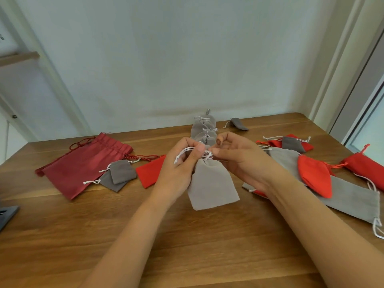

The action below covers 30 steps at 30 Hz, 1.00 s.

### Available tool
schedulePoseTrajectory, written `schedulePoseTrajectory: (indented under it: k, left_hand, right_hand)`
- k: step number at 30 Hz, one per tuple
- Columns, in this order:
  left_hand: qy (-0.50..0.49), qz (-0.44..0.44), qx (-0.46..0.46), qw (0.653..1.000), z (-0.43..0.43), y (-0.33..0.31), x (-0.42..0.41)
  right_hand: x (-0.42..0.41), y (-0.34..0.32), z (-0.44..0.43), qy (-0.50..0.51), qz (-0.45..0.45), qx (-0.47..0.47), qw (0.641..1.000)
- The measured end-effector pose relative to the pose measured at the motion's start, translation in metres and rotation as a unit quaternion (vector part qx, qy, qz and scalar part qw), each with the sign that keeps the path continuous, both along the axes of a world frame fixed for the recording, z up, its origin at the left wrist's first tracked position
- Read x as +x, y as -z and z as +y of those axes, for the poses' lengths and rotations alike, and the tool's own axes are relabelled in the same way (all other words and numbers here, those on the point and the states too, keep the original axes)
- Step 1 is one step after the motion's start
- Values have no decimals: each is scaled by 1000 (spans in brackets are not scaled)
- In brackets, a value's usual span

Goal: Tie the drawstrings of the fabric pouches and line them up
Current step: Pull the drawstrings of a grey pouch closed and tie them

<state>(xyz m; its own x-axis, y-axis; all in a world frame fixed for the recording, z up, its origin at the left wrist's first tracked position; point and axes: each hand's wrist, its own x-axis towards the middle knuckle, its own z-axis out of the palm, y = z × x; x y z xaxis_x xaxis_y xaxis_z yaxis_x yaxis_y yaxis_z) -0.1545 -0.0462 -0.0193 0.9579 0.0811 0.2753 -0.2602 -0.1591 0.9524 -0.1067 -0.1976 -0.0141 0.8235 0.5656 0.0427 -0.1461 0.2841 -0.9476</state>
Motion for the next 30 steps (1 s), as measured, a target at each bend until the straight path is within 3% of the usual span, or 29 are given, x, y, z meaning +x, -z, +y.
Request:
schedulePoseTrajectory:
  k: [6,10,14,19,25,28,30]
  left_hand:
    - [54,18,-50,997,2,1,0]
    - [60,42,-91,993,4,5,3]
    - [60,45,-99,992,4,6,4]
    - [-2,29,-72,997,3,5,4]
    - [-18,-10,-10,1000,7,7,4]
    - [-7,0,-46,999,2,6,3]
    - [6,14,-71,997,0,5,2]
  right_hand:
    - [-3,-3,-1,-41,97,25,994]
    - [0,-1,-2,10,72,-1,997]
    - [-3,3,5,23,77,52,995]
    - [-1,6,8,-16,23,90,996]
    - [4,7,3,-7,15,58,998]
    - [4,8,3,23,6,32,999]
    - [3,9,5,62,-60,-43,995]
